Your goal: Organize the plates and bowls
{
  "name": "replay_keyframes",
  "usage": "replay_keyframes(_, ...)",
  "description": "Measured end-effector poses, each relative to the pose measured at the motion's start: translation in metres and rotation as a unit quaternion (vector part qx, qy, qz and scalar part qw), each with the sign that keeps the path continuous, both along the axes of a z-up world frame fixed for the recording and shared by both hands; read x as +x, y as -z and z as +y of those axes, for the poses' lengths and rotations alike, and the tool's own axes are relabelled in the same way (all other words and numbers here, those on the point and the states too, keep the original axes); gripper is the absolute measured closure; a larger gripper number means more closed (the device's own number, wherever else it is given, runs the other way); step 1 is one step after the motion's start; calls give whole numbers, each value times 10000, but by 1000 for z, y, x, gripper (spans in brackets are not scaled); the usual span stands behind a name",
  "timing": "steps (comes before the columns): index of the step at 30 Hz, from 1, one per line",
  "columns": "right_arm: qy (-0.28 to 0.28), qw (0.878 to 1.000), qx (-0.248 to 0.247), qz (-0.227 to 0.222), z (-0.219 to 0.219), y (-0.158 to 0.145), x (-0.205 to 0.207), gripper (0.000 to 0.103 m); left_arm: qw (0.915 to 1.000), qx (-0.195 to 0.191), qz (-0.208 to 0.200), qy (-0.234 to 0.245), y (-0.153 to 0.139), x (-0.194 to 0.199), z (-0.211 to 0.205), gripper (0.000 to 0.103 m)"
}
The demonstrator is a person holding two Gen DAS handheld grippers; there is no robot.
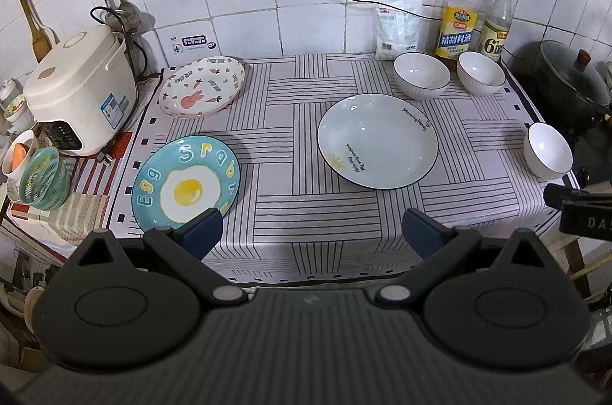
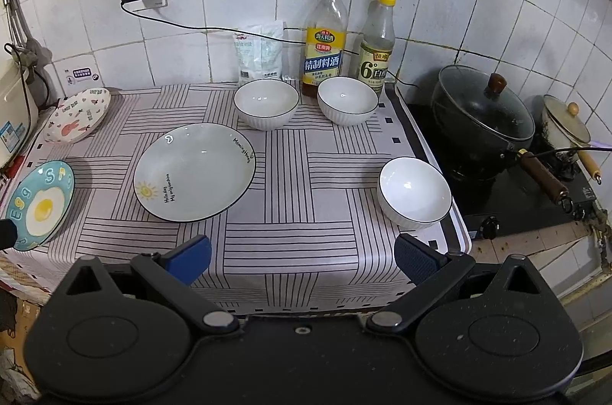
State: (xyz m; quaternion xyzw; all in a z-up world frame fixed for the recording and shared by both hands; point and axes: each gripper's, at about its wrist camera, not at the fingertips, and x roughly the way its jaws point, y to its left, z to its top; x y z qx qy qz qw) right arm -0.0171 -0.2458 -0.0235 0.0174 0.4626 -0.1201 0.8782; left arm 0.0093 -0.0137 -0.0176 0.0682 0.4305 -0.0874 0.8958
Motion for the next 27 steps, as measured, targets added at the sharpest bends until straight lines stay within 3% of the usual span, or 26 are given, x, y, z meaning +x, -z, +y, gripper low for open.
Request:
replay_keyframes(10, -18, 10000, -8, 59, 2, 2, 4, 0, 9999, 82, 59, 35, 1, 4, -2, 1)
replay_keyframes(17, -64, 9999, 91, 75, 3, -2, 6, 0, 9998, -64, -73, 146, 0, 2, 1, 1)
replay_keyframes(23, -541, 9978, 180, -325, 4, -14, 14, 0, 9985, -376, -294, 282, -7, 12, 7, 1)
replay_keyframes(27, -1007, 9889, 299, -1054, 2, -11, 21, 0, 9977, -553, -287, 266, -5, 31, 9, 0)
